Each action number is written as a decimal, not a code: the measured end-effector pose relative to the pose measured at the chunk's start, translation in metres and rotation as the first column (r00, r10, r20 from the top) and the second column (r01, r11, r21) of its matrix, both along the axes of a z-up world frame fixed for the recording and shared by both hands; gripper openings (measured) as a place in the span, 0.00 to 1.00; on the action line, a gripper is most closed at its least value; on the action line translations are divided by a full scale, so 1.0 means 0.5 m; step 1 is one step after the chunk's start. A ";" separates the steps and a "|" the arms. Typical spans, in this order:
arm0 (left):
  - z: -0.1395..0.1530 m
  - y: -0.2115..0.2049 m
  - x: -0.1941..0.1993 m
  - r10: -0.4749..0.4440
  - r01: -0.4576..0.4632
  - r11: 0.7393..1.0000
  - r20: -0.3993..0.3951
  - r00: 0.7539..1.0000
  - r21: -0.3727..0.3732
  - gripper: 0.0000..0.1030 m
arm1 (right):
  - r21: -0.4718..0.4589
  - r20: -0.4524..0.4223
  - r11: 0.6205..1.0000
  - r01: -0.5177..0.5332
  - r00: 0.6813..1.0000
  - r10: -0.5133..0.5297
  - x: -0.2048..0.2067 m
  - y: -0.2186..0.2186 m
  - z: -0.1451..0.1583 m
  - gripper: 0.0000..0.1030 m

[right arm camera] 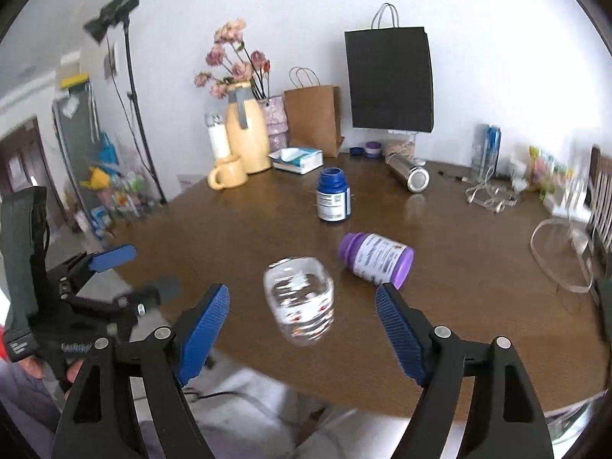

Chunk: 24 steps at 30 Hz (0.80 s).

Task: Flip cup upright

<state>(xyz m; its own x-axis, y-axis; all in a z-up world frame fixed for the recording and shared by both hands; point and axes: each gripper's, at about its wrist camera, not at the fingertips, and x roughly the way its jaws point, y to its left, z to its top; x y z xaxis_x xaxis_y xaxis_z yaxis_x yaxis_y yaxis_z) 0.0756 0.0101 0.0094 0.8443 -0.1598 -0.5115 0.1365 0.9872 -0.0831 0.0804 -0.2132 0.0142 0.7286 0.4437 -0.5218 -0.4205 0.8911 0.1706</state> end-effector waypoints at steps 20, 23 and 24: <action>0.005 -0.035 -0.141 0.128 -0.125 0.989 -0.033 0.991 0.076 1.00 | 0.036 -0.045 0.994 0.100 0.994 -0.098 -0.140 0.008 -0.051 0.81; 0.002 -0.039 -0.140 0.110 -0.107 0.992 -0.045 0.993 0.072 1.00 | 0.040 -0.040 0.995 0.096 0.995 -0.094 -0.143 0.009 -0.050 0.81; 0.000 -0.039 -0.139 0.109 -0.105 0.992 -0.048 0.993 0.073 1.00 | 0.038 -0.042 0.995 0.095 0.995 -0.093 -0.143 0.009 -0.052 0.81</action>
<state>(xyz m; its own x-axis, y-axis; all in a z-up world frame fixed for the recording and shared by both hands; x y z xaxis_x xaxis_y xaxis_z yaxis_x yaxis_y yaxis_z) 0.0058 -0.0095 0.0095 0.8266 -0.0320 -0.5619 0.0269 0.9995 -0.0173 0.0090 -0.2086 -0.0116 0.7470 0.3953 -0.5345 -0.3276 0.9185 0.2215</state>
